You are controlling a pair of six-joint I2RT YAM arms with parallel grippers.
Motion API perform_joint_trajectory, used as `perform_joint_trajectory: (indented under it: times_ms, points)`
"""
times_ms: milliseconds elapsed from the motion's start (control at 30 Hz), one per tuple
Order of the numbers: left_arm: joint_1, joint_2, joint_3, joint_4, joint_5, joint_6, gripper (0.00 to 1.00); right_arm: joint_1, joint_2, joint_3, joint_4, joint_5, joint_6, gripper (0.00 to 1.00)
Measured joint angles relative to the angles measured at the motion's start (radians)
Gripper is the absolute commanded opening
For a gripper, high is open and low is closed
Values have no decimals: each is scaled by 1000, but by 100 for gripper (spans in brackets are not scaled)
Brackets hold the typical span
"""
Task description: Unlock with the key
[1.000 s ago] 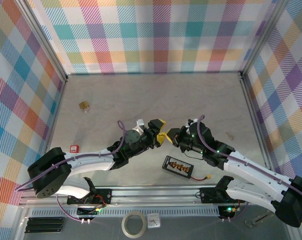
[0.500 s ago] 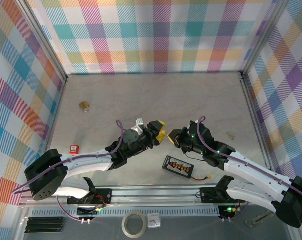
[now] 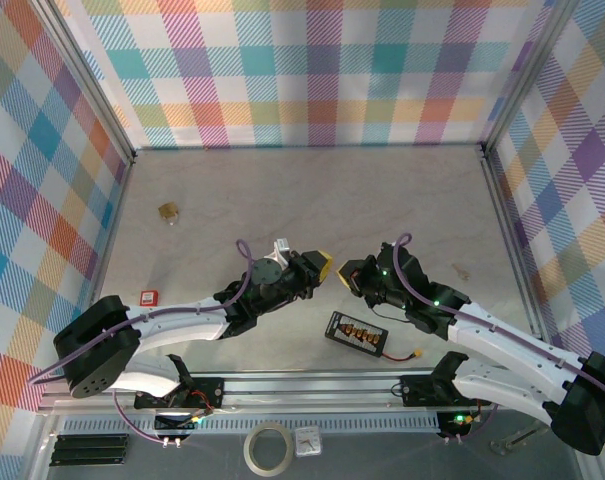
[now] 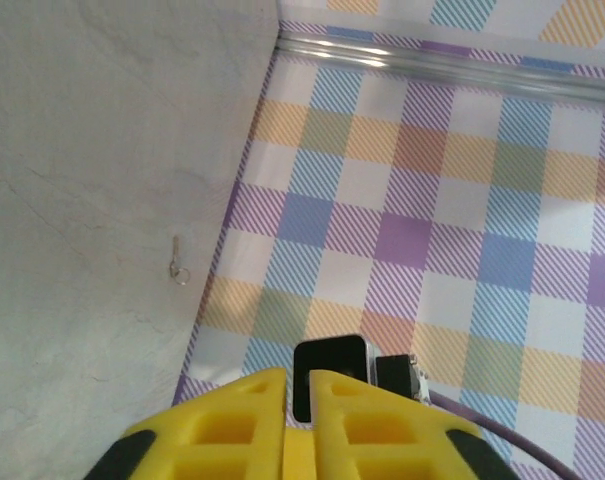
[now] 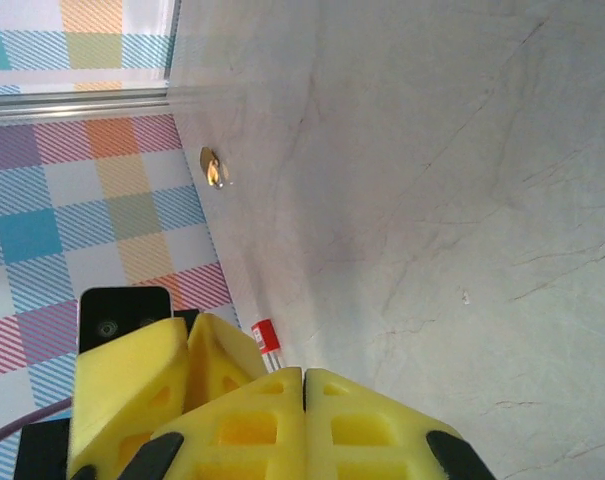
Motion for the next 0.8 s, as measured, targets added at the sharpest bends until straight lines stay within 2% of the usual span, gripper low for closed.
perform_joint_trajectory:
  times_ms: [167, 633, 667, 700, 800]
  points:
    - [-1, -1, 0, -17, 5, 5, 0, 0, 0, 0, -25, 5, -3, 0]
    - [-3, -44, 21, -111, 29, 71, 1, 0, -10, 28, -31, 4, -50, 0]
    - [-3, -53, 22, -121, 29, 75, 10, 0, -10, 31, -32, 4, -57, 0]
    - [-3, -63, 23, -136, 29, 80, 24, 0, -10, 36, -37, 4, -60, 0]
    - [-4, -82, 24, -162, 26, 79, 52, 0, -5, 58, -60, 5, -80, 0]
